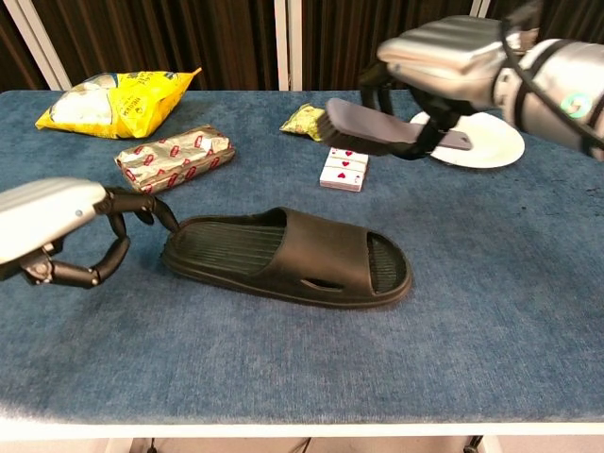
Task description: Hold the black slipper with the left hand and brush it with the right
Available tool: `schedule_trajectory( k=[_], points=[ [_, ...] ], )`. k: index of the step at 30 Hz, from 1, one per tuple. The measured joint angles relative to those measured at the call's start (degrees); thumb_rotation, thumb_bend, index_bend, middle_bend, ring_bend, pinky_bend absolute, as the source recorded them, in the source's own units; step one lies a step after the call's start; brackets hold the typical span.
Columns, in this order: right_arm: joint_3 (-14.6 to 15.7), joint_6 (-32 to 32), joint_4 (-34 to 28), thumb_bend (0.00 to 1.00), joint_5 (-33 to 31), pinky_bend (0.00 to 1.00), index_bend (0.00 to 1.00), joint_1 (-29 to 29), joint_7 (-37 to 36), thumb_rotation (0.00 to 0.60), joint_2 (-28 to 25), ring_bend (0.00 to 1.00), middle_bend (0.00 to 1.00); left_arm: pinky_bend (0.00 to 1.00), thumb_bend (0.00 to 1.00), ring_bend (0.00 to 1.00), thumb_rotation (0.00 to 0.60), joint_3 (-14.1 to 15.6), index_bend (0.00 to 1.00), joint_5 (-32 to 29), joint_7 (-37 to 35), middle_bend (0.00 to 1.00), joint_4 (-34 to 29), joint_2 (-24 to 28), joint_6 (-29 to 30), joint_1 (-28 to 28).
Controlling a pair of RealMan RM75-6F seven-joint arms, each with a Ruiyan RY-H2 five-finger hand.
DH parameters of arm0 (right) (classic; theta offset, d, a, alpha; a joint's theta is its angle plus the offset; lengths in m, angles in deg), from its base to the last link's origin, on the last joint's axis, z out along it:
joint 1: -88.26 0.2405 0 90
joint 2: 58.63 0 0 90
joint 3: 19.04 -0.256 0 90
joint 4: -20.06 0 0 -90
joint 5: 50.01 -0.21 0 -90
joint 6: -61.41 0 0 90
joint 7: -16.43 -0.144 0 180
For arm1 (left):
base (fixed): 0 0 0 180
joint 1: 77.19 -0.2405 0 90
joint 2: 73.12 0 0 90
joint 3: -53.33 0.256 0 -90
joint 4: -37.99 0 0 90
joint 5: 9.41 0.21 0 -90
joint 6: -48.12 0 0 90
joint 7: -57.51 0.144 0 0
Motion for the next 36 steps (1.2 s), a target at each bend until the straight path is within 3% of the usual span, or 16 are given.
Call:
schedule_trajectory(
  k=[4,9,14,22,29,36],
  points=[
    [5.1,-1.5,-3.4,0.62,4.1,0.76,1.00,-5.6,-3.1,0.600,-5.9,0.67,0.75,0.35,0.60,0.23,0.600,-1.5,0.26,1.4,0.1,0.22,-1.0,1.5,7.9,-2.4],
    [11.1,-2.3,-5.2,0.62,6.7,0.76,1.00,-11.7,-4.1,0.600,-10.3,0.67,0.75,0.34,0.32,0.22,0.600,-3.9,0.19,1.0,-0.1,0.22,-2.7,4.4,15.8,-6.2],
    [12.8,-3.2,-4.9,0.62,5.4,0.76,1.00,-14.5,0.7,0.600,-10.8,0.67,0.75,0.33,0.29,0.22,0.600,-5.5,0.19,-1.4,-2.3,0.22,-3.3,6.9,19.4,-9.5],
    [11.8,-3.7,-2.3,0.61,-0.9,0.73,1.00,-16.7,9.0,0.600,-8.2,0.67,0.74,0.33,0.28,0.22,0.600,-5.8,0.18,-2.8,-6.0,0.22,-0.3,6.7,19.3,-11.2],
    [8.7,-1.9,-1.1,0.60,-9.6,0.72,0.98,-15.6,18.1,0.600,-4.6,0.67,0.72,0.33,0.24,0.22,0.600,-6.3,0.18,-3.0,-6.9,0.23,0.3,6.8,18.7,-11.3],
    [6.9,0.1,0.0,0.55,-11.6,0.69,0.89,-14.4,20.3,0.600,-3.1,0.65,0.67,0.33,0.21,0.22,0.600,-6.4,0.18,-2.9,-8.0,0.23,0.8,6.7,18.1,-11.5]
  ],
)
